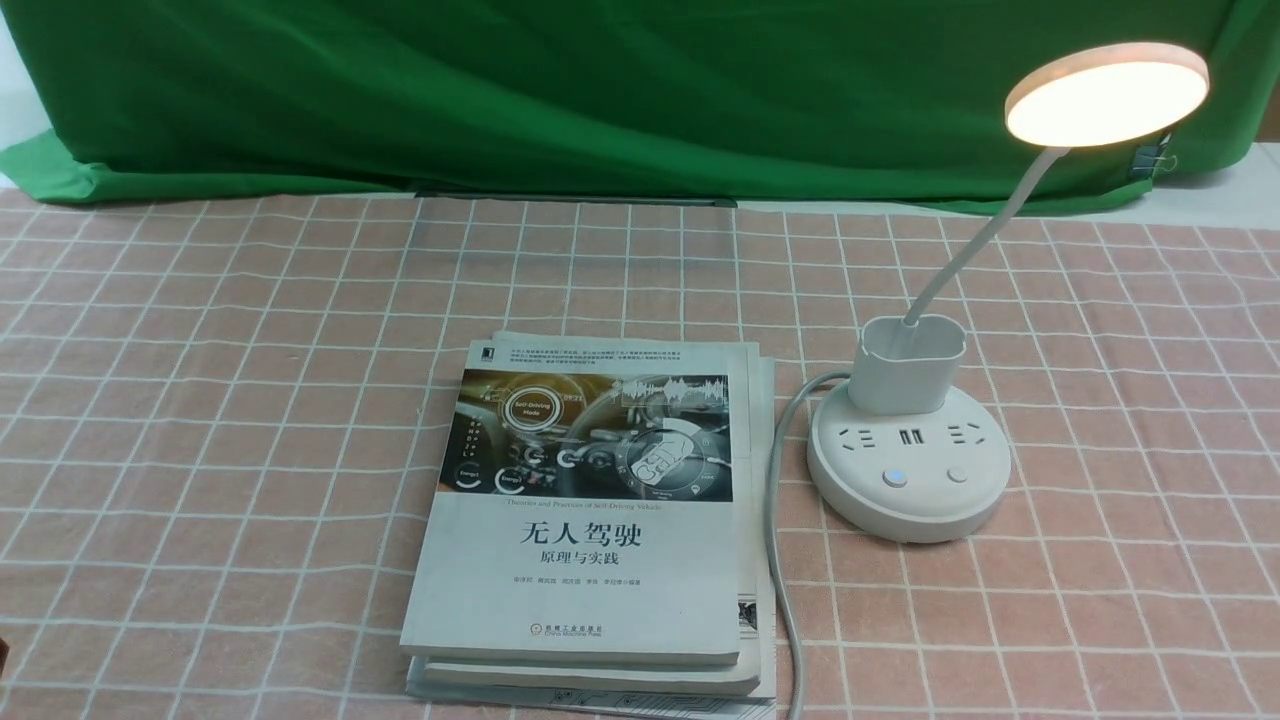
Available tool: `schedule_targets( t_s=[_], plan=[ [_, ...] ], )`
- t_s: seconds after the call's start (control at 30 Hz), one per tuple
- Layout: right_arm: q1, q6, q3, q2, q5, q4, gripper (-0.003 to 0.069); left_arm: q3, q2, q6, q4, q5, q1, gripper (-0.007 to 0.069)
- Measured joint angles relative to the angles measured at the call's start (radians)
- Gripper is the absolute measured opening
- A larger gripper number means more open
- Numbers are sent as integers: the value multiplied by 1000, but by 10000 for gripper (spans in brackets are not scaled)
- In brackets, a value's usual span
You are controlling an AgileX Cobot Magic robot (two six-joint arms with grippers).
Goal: Turn on the table lamp on the pink coffee tablecloth with your hand.
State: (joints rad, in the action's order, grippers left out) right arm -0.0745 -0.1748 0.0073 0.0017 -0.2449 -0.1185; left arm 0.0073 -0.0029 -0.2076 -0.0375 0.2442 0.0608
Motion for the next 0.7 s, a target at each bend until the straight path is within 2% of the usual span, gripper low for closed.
schedule_targets(
  t_s=[0.7],
  plan=[
    [0, 0, 0, 0, -1, 0, 102, 0, 0, 1, 0, 0, 0, 19]
  ],
)
